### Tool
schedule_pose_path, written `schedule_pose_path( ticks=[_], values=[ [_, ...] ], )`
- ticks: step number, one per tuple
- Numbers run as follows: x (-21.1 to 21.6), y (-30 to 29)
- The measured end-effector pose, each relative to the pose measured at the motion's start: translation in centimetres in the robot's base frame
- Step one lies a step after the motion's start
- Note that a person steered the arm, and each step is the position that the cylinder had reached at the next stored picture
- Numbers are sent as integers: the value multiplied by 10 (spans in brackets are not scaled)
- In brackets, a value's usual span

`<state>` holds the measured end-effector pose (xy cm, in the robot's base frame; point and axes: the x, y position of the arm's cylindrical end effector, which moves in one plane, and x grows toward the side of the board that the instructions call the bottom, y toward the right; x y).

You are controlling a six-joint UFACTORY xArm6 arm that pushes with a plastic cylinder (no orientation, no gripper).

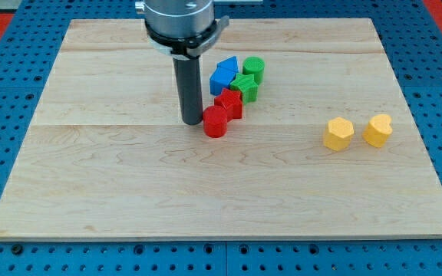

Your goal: Push the red star slightly right

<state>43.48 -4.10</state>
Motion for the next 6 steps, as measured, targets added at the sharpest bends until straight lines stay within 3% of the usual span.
schedule_pose_path(
  ticks=[1,3,4,6],
  values=[
    [1,5],
    [-2,-74],
    [-12,-59],
    [-36,25]
  ],
)
